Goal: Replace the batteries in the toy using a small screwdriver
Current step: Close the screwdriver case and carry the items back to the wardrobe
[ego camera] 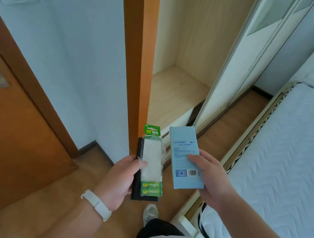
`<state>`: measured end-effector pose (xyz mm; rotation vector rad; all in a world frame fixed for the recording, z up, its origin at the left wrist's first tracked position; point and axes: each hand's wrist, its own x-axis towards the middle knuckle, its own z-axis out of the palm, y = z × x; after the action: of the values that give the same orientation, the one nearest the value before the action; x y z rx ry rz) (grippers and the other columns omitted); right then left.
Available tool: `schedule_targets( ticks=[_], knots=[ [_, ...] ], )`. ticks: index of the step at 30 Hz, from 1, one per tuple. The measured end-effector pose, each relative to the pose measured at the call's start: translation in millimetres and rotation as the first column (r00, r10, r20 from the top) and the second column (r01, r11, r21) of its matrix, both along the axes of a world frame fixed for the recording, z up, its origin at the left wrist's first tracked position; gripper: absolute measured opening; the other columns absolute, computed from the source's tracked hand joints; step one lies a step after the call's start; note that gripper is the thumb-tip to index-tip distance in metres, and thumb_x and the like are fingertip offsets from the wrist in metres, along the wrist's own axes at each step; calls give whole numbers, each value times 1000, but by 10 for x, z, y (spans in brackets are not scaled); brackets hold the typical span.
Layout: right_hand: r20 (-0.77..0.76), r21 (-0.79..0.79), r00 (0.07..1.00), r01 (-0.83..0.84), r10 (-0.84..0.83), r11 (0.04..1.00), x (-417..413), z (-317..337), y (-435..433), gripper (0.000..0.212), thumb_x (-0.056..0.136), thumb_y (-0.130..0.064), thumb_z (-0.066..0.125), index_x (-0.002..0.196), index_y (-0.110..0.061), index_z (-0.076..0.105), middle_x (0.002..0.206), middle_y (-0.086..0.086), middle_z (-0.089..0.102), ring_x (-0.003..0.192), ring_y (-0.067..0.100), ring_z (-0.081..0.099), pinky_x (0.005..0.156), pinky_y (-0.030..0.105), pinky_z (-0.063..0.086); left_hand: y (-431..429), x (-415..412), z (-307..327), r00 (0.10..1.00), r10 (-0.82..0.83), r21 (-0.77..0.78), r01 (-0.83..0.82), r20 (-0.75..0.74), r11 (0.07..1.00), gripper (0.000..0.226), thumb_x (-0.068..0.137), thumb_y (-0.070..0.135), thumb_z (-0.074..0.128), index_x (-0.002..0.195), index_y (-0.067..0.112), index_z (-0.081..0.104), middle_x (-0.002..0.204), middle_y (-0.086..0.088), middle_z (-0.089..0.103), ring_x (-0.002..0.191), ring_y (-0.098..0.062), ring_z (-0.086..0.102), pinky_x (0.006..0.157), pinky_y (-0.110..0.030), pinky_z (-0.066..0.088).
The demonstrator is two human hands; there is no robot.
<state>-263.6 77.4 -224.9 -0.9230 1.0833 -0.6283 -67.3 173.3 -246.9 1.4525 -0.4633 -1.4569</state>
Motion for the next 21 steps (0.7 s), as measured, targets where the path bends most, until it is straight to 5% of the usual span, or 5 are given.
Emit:
schedule_targets(
  ticks=[10, 21],
  knots=[
    [45, 41, 999, 9, -11, 999, 148, -213, -1078, 23, 97, -13, 57, 117, -16, 67, 105, 13, 75, 87, 29, 71, 73, 39, 57, -1029, -12, -51, 997, 43, 39, -40, -70, 998, 22, 103, 19, 52, 121, 18, 64, 114, -4, 76, 110, -26, 70, 99, -51, 54],
    [96, 109, 985, -154, 143, 982, 255, -346, -3515, 21, 97, -11, 56, 113, -17, 68, 99, 9, 77, 81, 24, 74, 69, 37, 60, -3154, -186, -250, 914, 389, 130, -374, -118, 918, 16, 98, 11, 53, 110, 5, 61, 115, -17, 72, 108, -36, 70, 99, -59, 52]
  ],
)
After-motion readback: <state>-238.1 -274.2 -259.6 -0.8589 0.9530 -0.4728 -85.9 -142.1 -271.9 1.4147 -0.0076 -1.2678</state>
